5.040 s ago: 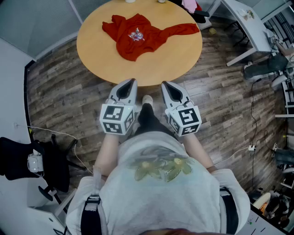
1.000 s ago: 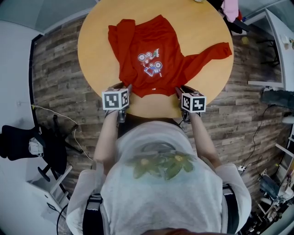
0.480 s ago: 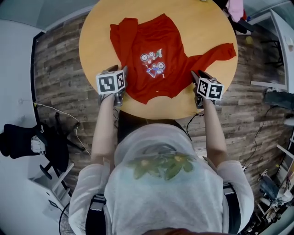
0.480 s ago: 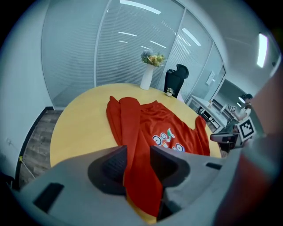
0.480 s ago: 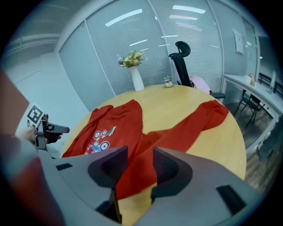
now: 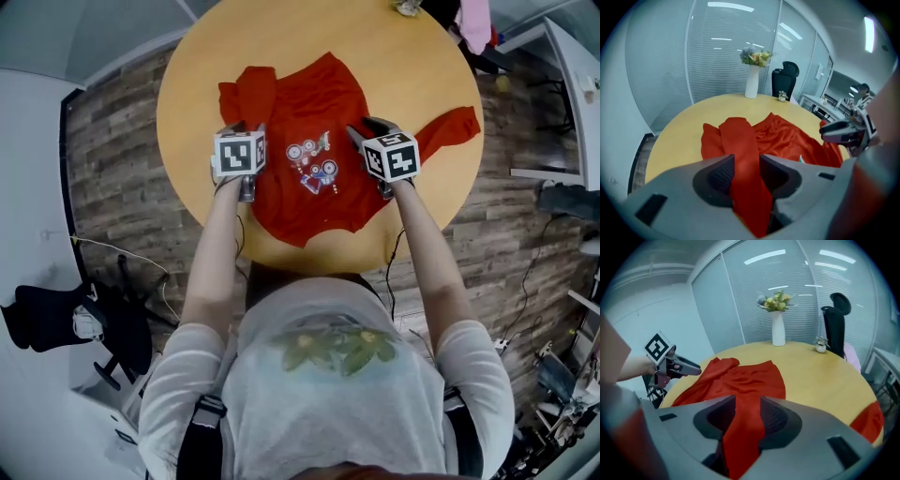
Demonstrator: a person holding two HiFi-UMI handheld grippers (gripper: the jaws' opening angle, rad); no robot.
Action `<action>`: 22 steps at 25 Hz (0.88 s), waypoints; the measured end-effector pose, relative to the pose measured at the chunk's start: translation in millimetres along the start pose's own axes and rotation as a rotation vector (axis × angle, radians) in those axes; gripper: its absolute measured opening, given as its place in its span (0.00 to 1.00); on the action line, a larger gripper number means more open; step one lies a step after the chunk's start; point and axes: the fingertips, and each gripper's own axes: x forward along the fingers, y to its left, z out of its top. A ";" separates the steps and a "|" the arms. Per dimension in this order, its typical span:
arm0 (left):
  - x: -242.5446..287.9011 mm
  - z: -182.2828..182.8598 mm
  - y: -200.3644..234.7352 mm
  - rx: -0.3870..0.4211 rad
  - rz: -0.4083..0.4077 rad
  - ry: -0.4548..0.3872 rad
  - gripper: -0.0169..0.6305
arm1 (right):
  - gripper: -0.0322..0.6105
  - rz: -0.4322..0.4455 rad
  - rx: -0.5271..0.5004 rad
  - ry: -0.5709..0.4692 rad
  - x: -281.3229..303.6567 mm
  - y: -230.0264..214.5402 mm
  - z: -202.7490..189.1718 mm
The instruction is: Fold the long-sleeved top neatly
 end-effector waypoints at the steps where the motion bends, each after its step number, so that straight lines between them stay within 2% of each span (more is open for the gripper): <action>1: 7.1 2.1 7.0 0.015 0.008 0.016 0.25 | 0.31 0.003 -0.045 0.017 10.0 0.6 5.8; 3: 21.2 3.2 20.9 0.018 0.013 0.048 0.26 | 0.31 0.000 -0.118 0.050 30.9 -2.1 15.2; 5: 35.0 3.4 31.3 0.009 0.006 0.081 0.26 | 0.31 -0.009 -0.144 0.080 53.3 -11.4 23.6; 9: 61.4 -2.5 37.5 0.018 -0.043 0.159 0.26 | 0.31 -0.033 -0.091 0.139 92.2 -31.2 26.8; 12: 76.6 8.7 36.7 0.005 -0.095 0.155 0.26 | 0.31 -0.076 -0.059 0.197 108.7 -49.7 16.7; 14: 90.1 28.2 38.3 0.022 -0.109 0.136 0.26 | 0.31 -0.117 -0.021 0.184 112.6 -69.8 19.7; 17: 115.6 62.8 34.2 0.088 -0.122 0.109 0.26 | 0.30 -0.176 0.055 0.157 111.2 -102.4 26.7; 22: 166.1 128.4 3.9 0.283 -0.126 0.041 0.26 | 0.28 -0.269 0.171 0.129 103.6 -161.7 30.5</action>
